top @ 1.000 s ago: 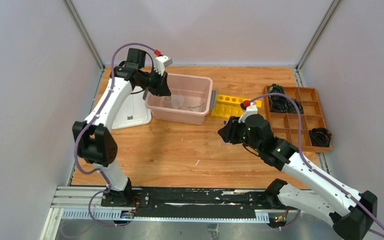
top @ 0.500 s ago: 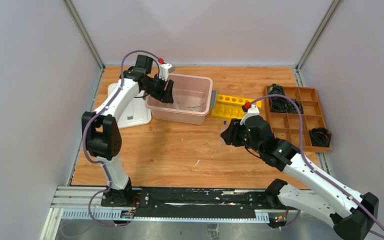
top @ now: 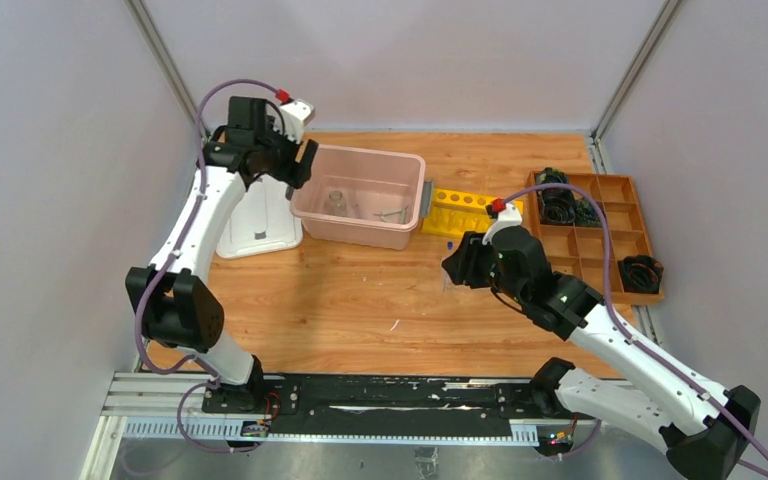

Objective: Organize the chemistry lab equipment

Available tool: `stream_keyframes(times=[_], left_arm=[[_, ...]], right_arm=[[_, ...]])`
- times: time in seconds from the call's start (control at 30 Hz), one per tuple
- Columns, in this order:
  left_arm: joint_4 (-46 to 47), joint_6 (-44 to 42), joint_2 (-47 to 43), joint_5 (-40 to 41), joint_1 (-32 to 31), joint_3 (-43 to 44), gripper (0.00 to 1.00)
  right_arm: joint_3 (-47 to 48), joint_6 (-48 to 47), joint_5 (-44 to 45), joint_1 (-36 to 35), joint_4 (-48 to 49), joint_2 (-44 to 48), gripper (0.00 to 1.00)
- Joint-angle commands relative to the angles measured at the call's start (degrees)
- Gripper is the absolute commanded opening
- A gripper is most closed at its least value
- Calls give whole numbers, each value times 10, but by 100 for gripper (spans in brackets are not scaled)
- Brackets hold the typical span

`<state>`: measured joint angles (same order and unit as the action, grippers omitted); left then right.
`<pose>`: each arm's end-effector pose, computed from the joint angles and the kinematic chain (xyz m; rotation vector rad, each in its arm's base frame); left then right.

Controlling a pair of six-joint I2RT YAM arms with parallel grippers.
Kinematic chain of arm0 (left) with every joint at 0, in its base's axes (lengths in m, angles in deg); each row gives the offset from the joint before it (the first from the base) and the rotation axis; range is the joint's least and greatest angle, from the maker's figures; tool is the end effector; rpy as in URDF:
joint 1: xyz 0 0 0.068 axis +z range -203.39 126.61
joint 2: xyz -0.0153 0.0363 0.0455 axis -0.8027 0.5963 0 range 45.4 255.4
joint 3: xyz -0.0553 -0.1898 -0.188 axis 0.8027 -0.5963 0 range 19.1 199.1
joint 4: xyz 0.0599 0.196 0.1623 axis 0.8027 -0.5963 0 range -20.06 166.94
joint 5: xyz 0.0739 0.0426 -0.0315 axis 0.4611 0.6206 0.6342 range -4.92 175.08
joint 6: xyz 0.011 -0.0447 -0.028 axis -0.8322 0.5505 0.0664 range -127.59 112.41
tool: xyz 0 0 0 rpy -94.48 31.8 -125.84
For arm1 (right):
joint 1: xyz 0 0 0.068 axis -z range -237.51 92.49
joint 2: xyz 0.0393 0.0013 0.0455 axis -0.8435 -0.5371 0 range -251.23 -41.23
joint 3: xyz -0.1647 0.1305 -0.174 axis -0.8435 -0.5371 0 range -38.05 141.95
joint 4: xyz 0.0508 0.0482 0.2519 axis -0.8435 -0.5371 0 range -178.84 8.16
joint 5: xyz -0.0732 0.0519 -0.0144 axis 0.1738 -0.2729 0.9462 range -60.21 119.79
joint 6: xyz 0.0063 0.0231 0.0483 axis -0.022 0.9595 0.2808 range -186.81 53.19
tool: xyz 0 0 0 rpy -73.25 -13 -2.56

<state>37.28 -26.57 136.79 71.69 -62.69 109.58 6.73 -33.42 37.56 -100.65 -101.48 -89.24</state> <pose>0.3489 -0.0655 0.3629 0.6701 2.1602 -0.1763 0.1435 0.1278 0.3134 -0.0818 2.0394 0.7290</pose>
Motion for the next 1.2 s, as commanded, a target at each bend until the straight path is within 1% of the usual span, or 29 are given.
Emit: stream_keyframes(times=[0.0,0.1,0.13,0.4,0.53,0.7,0.83,1.0,1.17], left_arm=[[1,-5,-5,18,61,-7,76],[-1,-5,0,29,90,-33,77],[-2,-5,2,33,113,-40,77],[25,-4,23,55,219,-92,81],[20,4,59,35,271,-92,81],[32,15,105,52,292,-95,79],[30,22,155,61,305,-74,71],[37,48,197,36,321,-56,55],[40,58,225,34,323,-40,41]], right_arm=[[14,-5,17,-8,-14,2,49],[10,-4,19,-8,-16,3,49],[10,-3,19,-8,-17,3,49],[4,4,18,-8,-17,8,48],[-2,9,22,-8,-19,11,47],[0,21,26,-8,-35,5,46],[-10,23,24,-8,-23,13,46],[-10,9,27,-9,-22,14,45],[-12,7,22,-10,-19,11,44]])
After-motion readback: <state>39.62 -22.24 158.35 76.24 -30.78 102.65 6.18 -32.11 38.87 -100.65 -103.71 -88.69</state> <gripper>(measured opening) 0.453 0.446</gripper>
